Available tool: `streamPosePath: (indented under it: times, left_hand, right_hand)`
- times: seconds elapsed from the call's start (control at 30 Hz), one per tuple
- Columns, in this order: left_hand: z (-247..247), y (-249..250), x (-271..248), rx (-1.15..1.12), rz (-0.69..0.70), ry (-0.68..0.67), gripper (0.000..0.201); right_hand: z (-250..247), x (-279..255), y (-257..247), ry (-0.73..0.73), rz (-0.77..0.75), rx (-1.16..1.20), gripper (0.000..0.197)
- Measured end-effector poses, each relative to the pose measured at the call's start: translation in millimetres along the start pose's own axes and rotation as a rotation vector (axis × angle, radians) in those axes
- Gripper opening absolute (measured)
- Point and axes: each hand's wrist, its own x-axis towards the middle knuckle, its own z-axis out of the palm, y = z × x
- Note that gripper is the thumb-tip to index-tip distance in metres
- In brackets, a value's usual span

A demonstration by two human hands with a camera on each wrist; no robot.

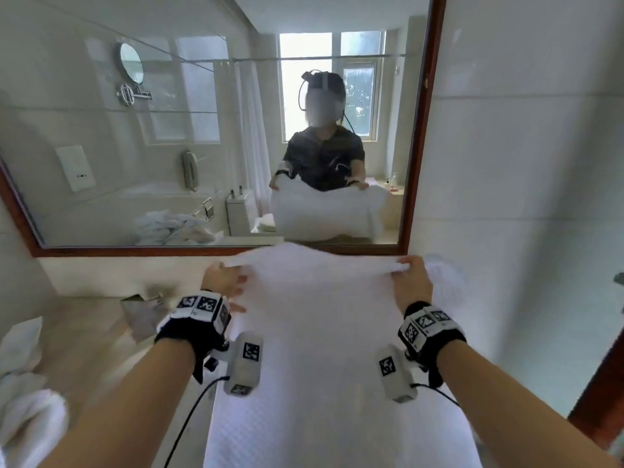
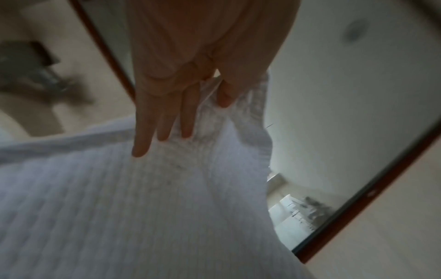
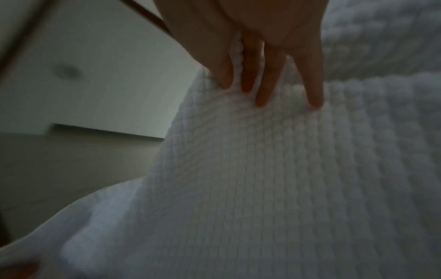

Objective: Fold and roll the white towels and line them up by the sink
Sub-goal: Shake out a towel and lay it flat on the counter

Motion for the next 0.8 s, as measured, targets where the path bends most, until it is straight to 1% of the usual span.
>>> streamPosePath:
  times: [0.03, 0.1, 0.13, 0.2, 0.23, 0.3, 0.33, 0.37, 0.4, 0.47, 0.5, 0.57, 0.63, 0.67, 0.7, 0.73, 0.8]
  left_hand:
    - [13, -14, 24, -0.005, -0.033, 0.007, 0.039]
    - [37, -45, 73, 0.078, -0.054, 0.067, 0.03]
    - [47, -61, 95, 0.145, -0.046, 0.084, 0.024]
    - [60, -89, 139, 0.215, -0.038, 0.095, 0.022]
    - [63, -103, 161, 0.191, -0.053, 0.11, 0.034]
    - [66, -126, 202, 0.083, -0.123, 0.166, 0.069]
    - [70, -130, 210, 0.046, -0.149, 0.183, 0.078]
    - [72, -139, 223, 0.033, -0.162, 0.184, 0.08]
    - [80, -137, 219, 0.044, -0.156, 0.178, 0.079]
    - [96, -135, 209, 0.098, -0.11, 0.201, 0.081]
    - [102, -138, 206, 0.121, -0.08, 0.216, 0.087]
    - [112, -153, 205, 0.17, -0.009, 0.167, 0.095]
    - [116, -171, 207, 0.357, 0.032, 0.064, 0.101]
    - [118, -180, 207, 0.498, 0.048, 0.003, 0.099]
    - [118, -187, 207, 0.682, 0.046, -0.054, 0.093]
    - [119, -190, 205, 0.86, 0.013, -0.11, 0.084]
    - [123, -195, 204, 1.144, -0.036, -0.243, 0.067]
  right_hand:
    - [11, 10, 22, -0.049, 0.046, -0.022, 0.024]
    - [31, 26, 63, -0.12, 0.127, -0.039, 0.024]
    - [40, 32, 83, -0.144, 0.157, -0.044, 0.022]
    - [56, 43, 118, -0.163, 0.194, -0.043, 0.019]
    - [63, 49, 133, -0.175, 0.2, -0.049, 0.018]
    - [72, 62, 155, -0.223, 0.221, -0.075, 0.02]
    - [77, 66, 163, -0.256, 0.226, -0.085, 0.024]
    - [81, 71, 172, -0.3, 0.217, -0.113, 0.031]
    - [84, 74, 176, -0.364, 0.192, -0.173, 0.042]
    - [91, 78, 185, -0.493, 0.137, -0.347, 0.062]
    - [94, 80, 191, -0.539, 0.153, -0.417, 0.068]
    - [99, 82, 205, -0.636, 0.221, -0.564, 0.068]
    - [100, 81, 221, -0.693, 0.216, -0.777, 0.06]
    - [101, 81, 228, -0.711, 0.203, -0.851, 0.057]
    - [101, 82, 233, -0.724, 0.195, -0.894, 0.055]
    - [101, 83, 234, -0.739, 0.192, -0.923, 0.054]
    - [103, 87, 235, -0.751, 0.202, -0.952, 0.054]
